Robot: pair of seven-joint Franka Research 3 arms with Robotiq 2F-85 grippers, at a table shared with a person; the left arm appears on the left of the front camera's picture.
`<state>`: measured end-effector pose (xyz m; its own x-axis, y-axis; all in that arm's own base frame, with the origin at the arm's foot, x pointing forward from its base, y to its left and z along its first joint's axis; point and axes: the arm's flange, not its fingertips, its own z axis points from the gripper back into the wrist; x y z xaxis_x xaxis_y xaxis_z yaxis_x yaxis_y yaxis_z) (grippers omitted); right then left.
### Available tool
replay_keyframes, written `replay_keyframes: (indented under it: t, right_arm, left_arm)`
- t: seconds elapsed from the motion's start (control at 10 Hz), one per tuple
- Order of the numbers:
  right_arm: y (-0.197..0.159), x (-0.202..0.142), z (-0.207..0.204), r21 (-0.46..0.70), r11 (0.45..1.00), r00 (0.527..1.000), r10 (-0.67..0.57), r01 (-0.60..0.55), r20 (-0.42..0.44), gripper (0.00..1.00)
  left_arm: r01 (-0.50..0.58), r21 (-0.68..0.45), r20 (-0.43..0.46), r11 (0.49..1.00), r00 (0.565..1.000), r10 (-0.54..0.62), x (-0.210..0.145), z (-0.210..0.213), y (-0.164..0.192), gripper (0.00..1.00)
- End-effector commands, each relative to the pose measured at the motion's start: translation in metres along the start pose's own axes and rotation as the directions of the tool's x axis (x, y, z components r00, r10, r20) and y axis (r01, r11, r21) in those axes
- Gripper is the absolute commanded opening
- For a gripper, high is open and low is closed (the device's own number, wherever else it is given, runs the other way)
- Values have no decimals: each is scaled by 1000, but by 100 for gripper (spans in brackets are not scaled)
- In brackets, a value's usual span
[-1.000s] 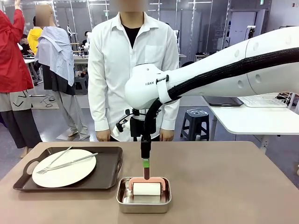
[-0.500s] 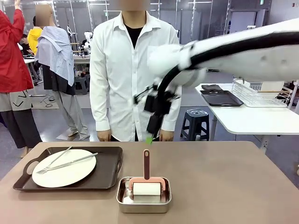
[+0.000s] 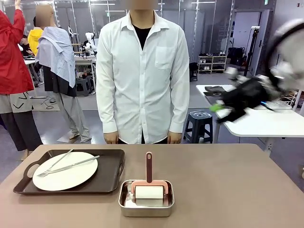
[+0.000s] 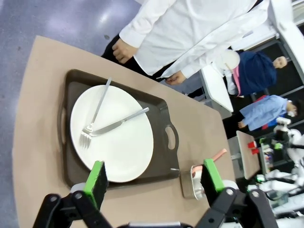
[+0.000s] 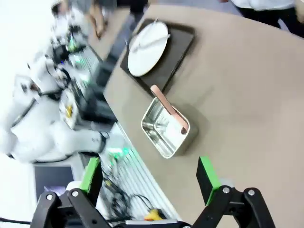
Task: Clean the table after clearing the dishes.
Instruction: When the right (or left) Handle tray is removed, use the right hand (or left hand) to clean the right (or left) side of the table with the Lint Roller.
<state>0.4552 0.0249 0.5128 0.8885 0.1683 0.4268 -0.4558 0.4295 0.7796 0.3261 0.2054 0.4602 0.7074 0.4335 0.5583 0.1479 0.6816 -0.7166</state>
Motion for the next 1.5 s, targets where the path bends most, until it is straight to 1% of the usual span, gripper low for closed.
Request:
replay_keyframes:
  t: [0.0,0.1,0.2,0.3,0.4,0.5,0.6,0.7,0.8,0.9,1.4]
  right_arm:
    - [-31,-94,55,132,974,872,-225,185,436,100]
    - [-48,-131,89,194,948,786,-318,252,531,100]
    - [-62,-167,118,263,907,676,-420,328,606,100]
    - [-69,-196,133,320,874,578,-483,366,658,100]
    - [-75,-223,140,374,832,483,-546,409,685,100]
    - [-79,-247,139,452,785,378,-607,424,699,100]
    - [-85,-264,133,481,754,307,-634,447,709,100]
    - [-89,-264,125,467,745,308,-639,477,705,100]
    - [-97,-257,118,465,725,321,-661,508,678,100]
    - [-122,-245,201,455,755,338,-632,473,698,100]
    - [-122,-245,201,455,755,338,-632,473,698,100]
  left_arm:
    - [6,-18,9,1000,1000,-6,0,2,1,100]
    - [6,-18,9,1000,1000,-6,0,2,1,100]
    - [6,-18,9,1000,1000,-6,0,2,1,100]
    - [6,-18,9,1000,1000,-6,0,2,1,100]
    - [6,-18,9,1000,1000,-6,0,2,1,100]
    - [6,-18,9,1000,1000,-6,0,2,1,100]
    - [6,-18,9,1000,1000,-6,0,2,1,100]
    - [6,-18,9,1000,1000,-6,0,2,1,100]
    - [6,-18,9,1000,1000,-6,0,2,1,100]
    - [6,-18,9,1000,1000,-6,0,2,1,100]
    - [6,-18,9,1000,1000,-6,0,2,1,100]
